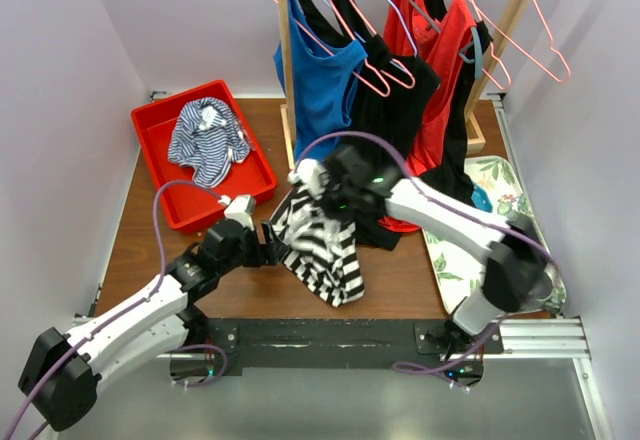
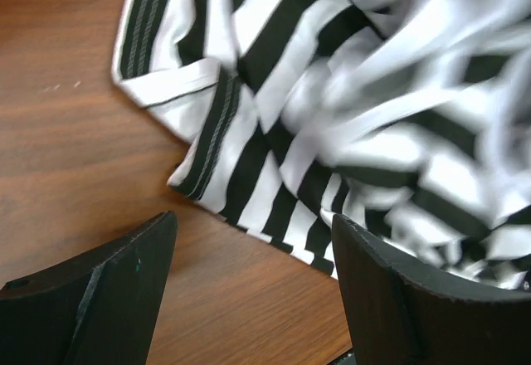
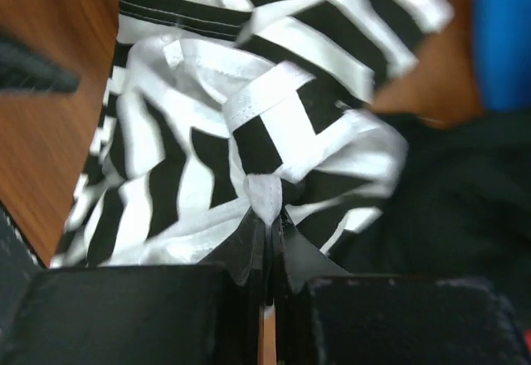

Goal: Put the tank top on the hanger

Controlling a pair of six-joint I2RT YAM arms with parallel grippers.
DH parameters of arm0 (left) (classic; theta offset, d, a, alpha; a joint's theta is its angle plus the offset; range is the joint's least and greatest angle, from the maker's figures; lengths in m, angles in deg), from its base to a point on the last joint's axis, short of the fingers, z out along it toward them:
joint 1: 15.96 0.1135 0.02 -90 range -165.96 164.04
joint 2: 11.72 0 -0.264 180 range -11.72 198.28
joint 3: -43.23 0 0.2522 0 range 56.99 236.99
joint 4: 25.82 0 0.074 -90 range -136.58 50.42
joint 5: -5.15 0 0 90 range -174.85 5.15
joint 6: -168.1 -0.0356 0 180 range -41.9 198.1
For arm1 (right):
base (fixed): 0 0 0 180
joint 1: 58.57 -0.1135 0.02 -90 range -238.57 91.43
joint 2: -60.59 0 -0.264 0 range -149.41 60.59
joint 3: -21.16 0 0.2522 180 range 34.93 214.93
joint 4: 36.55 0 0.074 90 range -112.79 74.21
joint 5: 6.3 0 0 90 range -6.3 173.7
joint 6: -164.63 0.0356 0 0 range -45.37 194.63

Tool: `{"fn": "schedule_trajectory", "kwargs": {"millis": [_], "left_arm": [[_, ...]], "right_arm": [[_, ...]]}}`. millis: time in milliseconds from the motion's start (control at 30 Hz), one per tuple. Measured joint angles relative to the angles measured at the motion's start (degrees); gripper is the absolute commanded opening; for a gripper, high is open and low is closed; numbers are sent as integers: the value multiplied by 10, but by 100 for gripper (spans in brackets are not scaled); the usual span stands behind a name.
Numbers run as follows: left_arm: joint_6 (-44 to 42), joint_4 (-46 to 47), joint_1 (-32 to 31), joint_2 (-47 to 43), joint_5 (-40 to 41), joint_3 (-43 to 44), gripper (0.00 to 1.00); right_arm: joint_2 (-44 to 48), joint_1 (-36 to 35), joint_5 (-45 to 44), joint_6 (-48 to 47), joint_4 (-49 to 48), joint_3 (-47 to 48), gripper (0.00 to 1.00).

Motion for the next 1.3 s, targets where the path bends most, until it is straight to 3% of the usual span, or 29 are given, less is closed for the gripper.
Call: {"fn": "schedule_trajectory", "kwargs": {"millis": [167, 300, 467, 600, 733, 933, 1100, 1300], "left_arm": [[-66, 28, 2, 68, -37, 51, 80], [-104, 69, 3, 142, -85, 105, 81], [-114, 138, 6, 214, -177, 134, 81], [-111, 173, 6, 263, -242, 141, 81], [-109, 188, 3, 288, -285, 159, 81], [-131, 197, -37, 328, -306, 230, 72], [-156, 187, -73, 382, -289, 294, 62], [-167, 156, -111, 469, -251, 347, 38]], "right_arm": [[170, 94, 16, -58, 32, -51, 0], [246, 110, 18, -112, 63, -150, 1], [251, 108, 27, -172, 119, -273, 34], [273, 109, 30, -198, 169, -310, 65], [331, 147, 37, -205, 194, -292, 79], [338, 225, 55, -174, 179, -232, 83], [266, 248, 89, -137, 165, -207, 77], [174, 267, 106, -98, 146, -187, 66]]}}
